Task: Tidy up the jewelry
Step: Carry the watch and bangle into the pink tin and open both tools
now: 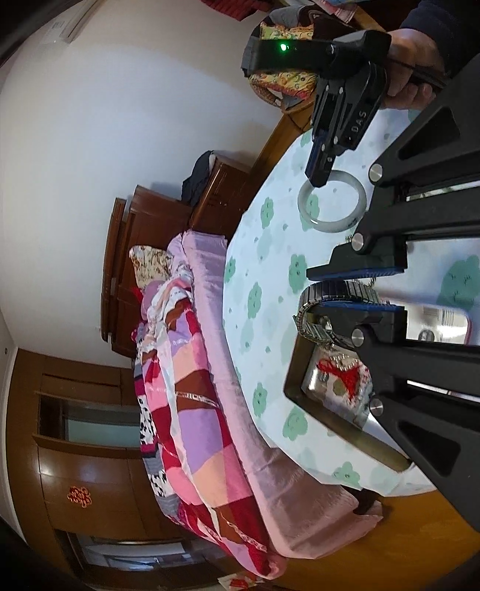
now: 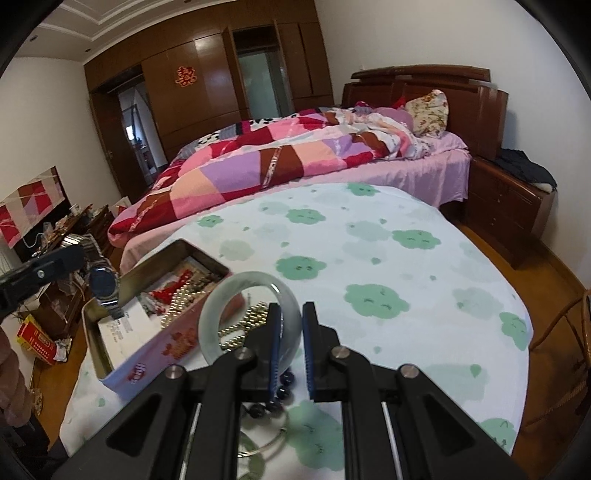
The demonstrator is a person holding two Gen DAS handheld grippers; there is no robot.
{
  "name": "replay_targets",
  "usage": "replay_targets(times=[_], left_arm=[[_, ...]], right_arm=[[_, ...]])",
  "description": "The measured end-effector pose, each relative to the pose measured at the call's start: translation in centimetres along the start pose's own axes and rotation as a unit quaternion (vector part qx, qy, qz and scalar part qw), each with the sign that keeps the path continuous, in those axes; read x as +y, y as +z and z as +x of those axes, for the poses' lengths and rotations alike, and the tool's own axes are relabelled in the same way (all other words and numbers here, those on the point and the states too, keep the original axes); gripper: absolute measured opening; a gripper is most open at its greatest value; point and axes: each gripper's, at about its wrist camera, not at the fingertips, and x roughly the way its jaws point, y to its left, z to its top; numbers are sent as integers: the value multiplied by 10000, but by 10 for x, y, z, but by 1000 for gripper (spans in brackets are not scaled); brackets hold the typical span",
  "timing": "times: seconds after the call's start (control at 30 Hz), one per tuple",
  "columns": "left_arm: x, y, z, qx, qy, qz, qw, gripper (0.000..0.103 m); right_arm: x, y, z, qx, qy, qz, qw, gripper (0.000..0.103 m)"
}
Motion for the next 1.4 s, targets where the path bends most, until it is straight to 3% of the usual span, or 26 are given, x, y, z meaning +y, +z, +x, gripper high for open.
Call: replay_targets(times=[0.23, 0.83, 1.4], left_arm=[[21, -4, 1, 56, 185, -186, 9996, 9], [53, -14, 14, 201, 255, -426, 9986, 9], [70, -25, 32, 423, 293, -559, 9971, 9]], right_arm=[[20, 9, 6, 20, 129, -193, 9997, 13], [72, 33, 32, 91, 450, -660, 9968, 13], [107, 27, 62, 424, 587, -976, 9926, 14]])
